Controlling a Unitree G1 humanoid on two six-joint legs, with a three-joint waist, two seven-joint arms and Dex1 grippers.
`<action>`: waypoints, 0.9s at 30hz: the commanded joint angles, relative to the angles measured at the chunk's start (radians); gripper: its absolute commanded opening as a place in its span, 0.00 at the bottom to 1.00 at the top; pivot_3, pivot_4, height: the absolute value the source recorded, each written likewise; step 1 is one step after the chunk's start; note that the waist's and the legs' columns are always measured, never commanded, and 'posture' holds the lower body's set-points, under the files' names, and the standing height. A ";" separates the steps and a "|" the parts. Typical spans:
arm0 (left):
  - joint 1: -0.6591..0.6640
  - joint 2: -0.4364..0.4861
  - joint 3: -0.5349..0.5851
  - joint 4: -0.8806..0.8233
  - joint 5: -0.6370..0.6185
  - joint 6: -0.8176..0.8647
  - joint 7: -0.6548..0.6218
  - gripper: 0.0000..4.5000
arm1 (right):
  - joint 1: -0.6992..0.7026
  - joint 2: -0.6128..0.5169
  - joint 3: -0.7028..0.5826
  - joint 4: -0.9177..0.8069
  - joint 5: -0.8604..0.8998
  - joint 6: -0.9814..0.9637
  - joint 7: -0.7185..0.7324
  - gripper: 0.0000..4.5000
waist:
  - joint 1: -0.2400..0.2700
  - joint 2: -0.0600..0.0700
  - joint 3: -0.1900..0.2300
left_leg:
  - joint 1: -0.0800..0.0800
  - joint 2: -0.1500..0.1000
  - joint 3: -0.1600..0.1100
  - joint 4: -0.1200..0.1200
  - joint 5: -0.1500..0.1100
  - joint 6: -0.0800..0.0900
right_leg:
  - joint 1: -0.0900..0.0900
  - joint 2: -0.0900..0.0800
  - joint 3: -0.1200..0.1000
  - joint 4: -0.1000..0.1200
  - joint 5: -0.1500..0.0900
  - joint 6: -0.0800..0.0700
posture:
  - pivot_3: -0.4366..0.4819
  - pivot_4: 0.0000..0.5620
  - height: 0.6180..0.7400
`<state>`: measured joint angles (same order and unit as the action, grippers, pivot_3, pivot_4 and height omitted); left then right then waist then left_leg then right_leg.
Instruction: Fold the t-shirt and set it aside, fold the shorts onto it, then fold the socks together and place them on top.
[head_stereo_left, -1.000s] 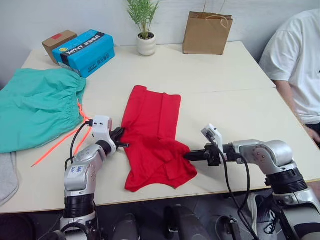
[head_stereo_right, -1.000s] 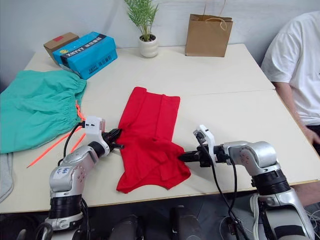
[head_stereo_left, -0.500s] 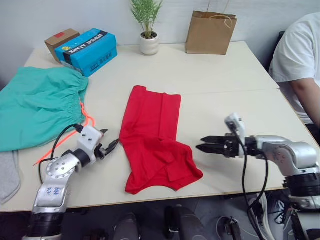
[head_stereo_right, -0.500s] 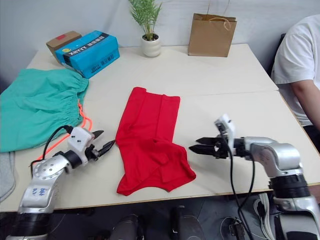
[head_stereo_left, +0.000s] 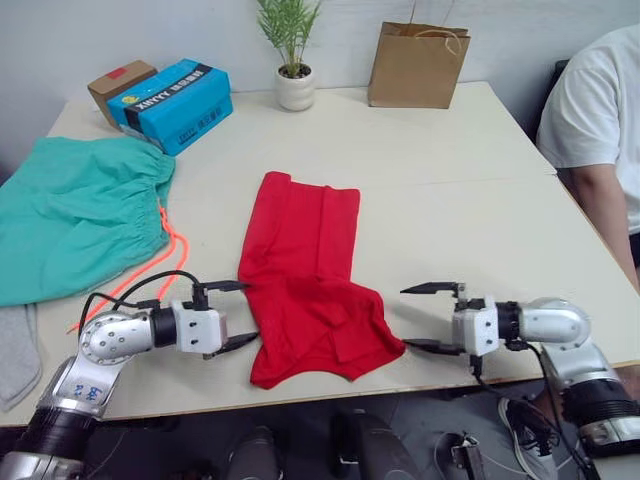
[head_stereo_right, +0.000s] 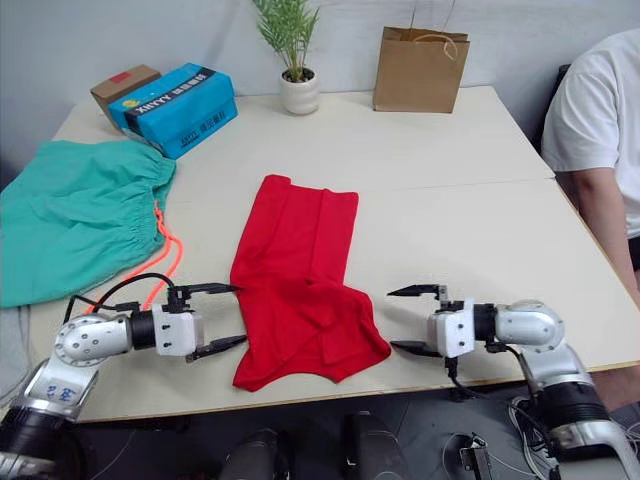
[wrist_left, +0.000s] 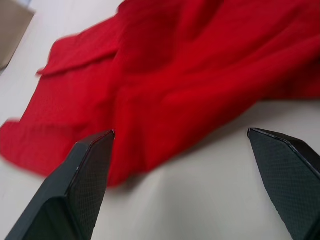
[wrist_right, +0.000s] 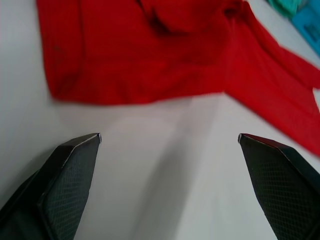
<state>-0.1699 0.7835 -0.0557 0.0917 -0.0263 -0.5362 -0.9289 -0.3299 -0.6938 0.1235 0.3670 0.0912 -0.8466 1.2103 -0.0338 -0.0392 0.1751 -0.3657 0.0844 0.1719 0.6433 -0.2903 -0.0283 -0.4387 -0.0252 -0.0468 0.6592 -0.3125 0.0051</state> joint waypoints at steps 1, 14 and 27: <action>-0.052 -0.013 -0.082 0.028 -0.065 0.012 -0.124 1.00 | -0.016 0.044 0.065 -0.020 -0.025 -0.006 -0.026 1.00 | -0.001 0.000 0.000 | 0.000 0.000 0.000 0.000 0.000 0.000 | 0.000 0.000 0.000 0.000 0.000 0.000 | 0.48 0.27 1.00; -0.163 -0.079 -0.199 0.156 -0.049 -0.071 -0.252 0.78 | -0.057 0.101 0.161 -0.045 -0.025 -0.035 -0.067 0.46 | 0.005 0.001 0.000 | 0.000 0.000 0.000 0.004 0.000 0.001 | 0.001 0.000 0.001 0.002 0.000 0.000 | 0.48 0.27 1.00; -0.083 -0.034 -0.211 0.076 -0.177 -0.034 -0.359 0.00 | 0.010 -0.019 0.168 -0.245 0.271 0.319 0.089 0.00 | 0.002 0.001 0.000 | 0.010 0.001 0.000 0.003 -0.002 0.004 | 0.011 0.000 0.001 0.001 -0.001 0.000 | 0.48 0.27 1.00</action>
<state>-0.2881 0.7287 -0.2634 0.2204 -0.1599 -0.6380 -1.2617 -0.3311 -0.6856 0.3073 0.2102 0.2842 -0.6376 1.2742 -0.0322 -0.0378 0.1749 -0.3558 0.0855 0.1718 0.6459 -0.2927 -0.0243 -0.4277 -0.0254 -0.0457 0.6605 -0.3136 0.0044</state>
